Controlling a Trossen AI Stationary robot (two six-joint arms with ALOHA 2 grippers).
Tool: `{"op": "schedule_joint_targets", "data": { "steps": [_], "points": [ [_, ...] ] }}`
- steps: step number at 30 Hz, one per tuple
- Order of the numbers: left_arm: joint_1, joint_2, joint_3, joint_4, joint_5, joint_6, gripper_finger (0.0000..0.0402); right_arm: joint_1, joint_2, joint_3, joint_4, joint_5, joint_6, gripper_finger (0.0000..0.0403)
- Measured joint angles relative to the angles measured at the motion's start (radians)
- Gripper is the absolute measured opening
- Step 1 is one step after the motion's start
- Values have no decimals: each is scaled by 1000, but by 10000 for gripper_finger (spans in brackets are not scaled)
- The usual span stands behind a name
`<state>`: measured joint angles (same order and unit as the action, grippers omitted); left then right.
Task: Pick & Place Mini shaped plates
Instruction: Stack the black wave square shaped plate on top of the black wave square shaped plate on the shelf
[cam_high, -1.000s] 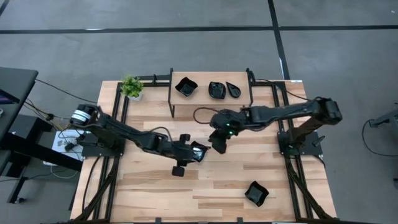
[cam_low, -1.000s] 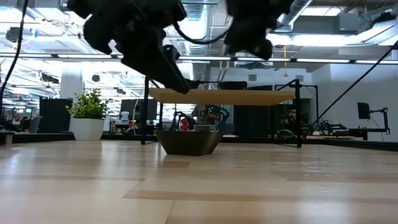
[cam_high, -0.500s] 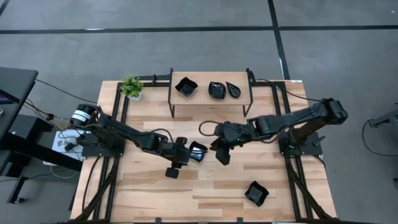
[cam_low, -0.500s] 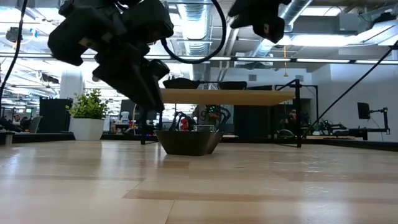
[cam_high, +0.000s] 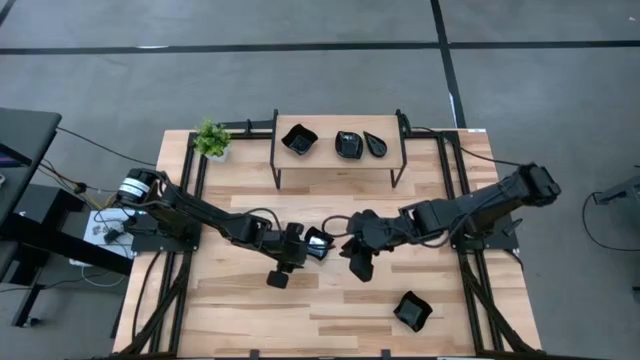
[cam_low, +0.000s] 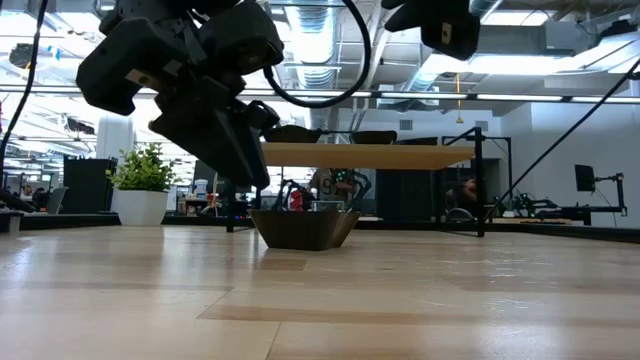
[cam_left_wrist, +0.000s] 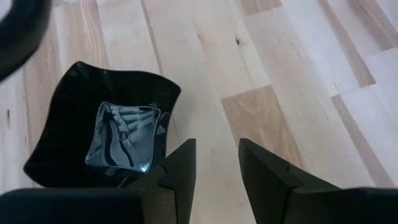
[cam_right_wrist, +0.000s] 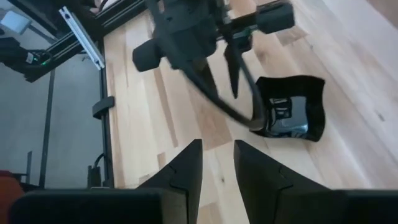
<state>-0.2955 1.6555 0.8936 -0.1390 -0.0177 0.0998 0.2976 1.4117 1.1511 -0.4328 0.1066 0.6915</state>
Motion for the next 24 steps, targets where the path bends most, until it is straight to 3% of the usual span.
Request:
{"op": "schedule_joint_targets", "data": {
  "steps": [19,24],
  "points": [
    [19,2,0,58,-49,79,123,108,-2,0,-2,7,44,88],
    [21,3,0,61,-49,79,123,157,-45,1,-77,25,43,88]
  ]
}}
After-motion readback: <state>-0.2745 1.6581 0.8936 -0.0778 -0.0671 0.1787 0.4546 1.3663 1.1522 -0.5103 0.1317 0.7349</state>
